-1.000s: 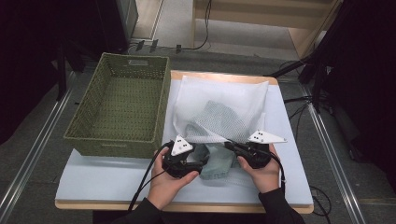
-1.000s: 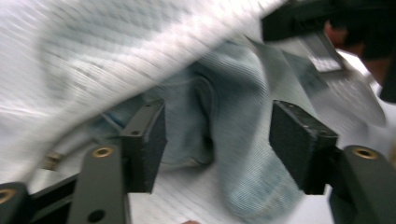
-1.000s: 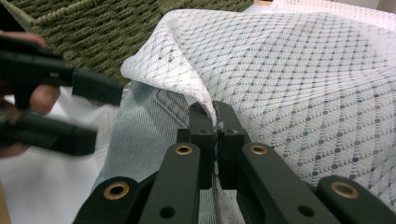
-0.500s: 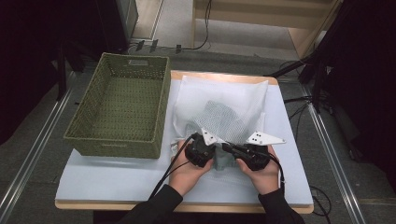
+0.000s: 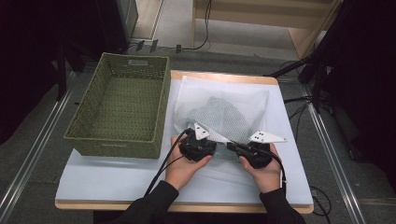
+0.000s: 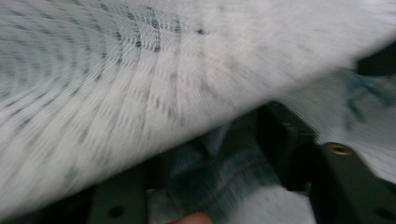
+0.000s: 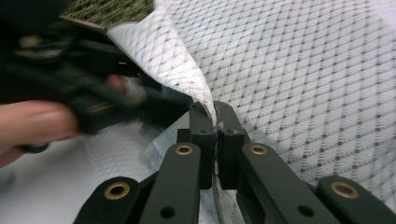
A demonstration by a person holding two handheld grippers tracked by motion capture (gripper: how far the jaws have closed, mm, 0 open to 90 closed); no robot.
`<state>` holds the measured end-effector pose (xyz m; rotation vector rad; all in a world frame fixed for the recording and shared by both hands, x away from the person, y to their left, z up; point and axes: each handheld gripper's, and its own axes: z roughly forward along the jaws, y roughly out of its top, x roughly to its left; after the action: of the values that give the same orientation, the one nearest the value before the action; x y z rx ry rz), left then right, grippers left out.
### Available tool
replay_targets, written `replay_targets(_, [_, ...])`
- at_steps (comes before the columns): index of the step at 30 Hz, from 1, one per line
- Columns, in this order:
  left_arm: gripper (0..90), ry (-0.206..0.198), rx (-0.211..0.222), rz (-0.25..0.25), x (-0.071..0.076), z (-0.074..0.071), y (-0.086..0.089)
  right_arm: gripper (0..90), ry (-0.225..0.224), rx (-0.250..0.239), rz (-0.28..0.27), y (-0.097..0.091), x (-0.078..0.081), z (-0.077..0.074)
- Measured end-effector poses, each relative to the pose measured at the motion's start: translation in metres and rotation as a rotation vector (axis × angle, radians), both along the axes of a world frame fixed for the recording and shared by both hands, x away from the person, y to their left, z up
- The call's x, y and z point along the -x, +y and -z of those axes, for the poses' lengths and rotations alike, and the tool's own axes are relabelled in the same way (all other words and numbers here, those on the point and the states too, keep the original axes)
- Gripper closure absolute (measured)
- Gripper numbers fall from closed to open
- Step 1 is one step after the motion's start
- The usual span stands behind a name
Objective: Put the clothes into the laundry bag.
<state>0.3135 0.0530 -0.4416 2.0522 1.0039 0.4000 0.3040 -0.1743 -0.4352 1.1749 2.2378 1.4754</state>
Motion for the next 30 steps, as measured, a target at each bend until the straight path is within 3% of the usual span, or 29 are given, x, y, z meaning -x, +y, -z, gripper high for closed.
replay_targets(2, [42.9,-0.011,0.038,0.002,0.011,-0.003,0.007,89.0,0.003,-0.003,0.005,-0.001,0.0,-0.001])
replay_targets(4, [40.7,0.01,0.095,0.017,0.019,-0.003,0.007,89.0,0.005,-0.015,0.008,-0.002,-0.001,-0.001])
replay_targets(6, [36.3,0.031,0.083,0.031,0.023,0.0,-0.001,89.1,0.006,-0.017,0.011,-0.002,-0.001,0.0])
replay_targets(8, [31.0,0.062,0.021,0.033,0.021,0.007,-0.017,89.1,0.007,-0.018,0.01,-0.001,-0.001,0.0])
replay_targets(11, [35.9,0.118,-0.112,-0.036,0.007,0.024,-0.032,89.0,0.007,-0.01,0.003,0.001,0.0,0.001])
replay_targets(12, [38.9,0.093,-0.113,-0.047,0.006,0.026,-0.033,89.1,0.006,-0.006,0.001,0.001,0.001,0.001])
replay_targets(13, [43.6,0.072,-0.148,-0.07,0.004,0.026,-0.037,89.1,0.004,-0.005,0.0,0.001,0.001,0.001])
replay_targets(14, [51.5,0.055,-0.18,-0.079,0.004,0.024,-0.04,89.1,0.004,-0.009,-0.001,0.001,0.001,0.002])
replay_targets(16, [74.8,0.049,-0.18,-0.064,0.001,0.02,-0.043,89.1,0.008,-0.011,-0.001,0.001,0.0,0.002])
replay_targets(21, [79.0,-0.007,-0.116,-0.088,-0.013,0.005,-0.043,89.1,0.014,-0.01,-0.011,0.003,0.001,0.003])
replay_targets(22, [79.0,-0.027,-0.088,-0.112,-0.017,0.003,-0.042,89.2,0.013,-0.012,-0.012,0.003,0.001,0.003])
replay_targets(23, [79.0,-0.077,-0.075,-0.164,-0.021,0.002,-0.04,89.2,0.013,-0.014,-0.013,0.003,0.001,0.002])
replay_targets(25, [79.0,-0.131,-0.061,-0.247,-0.029,0.005,-0.038,89.3,0.02,-0.011,-0.013,0.003,0.0,0.003])
replay_targets(26, [78.9,-0.126,-0.075,-0.26,-0.033,0.009,-0.037,89.3,0.027,0.003,-0.007,0.003,-0.001,0.004])
replay_targets(28, [78.7,-0.003,-0.116,-0.235,-0.05,0.024,-0.036,89.3,0.044,0.026,0.005,0.001,-0.003,0.008])
replay_targets(29, [78.1,0.017,-0.111,-0.2,-0.053,0.03,-0.033,89.3,0.055,0.029,0.01,0.001,-0.004,0.011])
replay_targets(30, [77.5,0.01,-0.101,-0.18,-0.05,0.028,-0.031,89.3,0.073,0.032,0.018,0.0,-0.005,0.014])
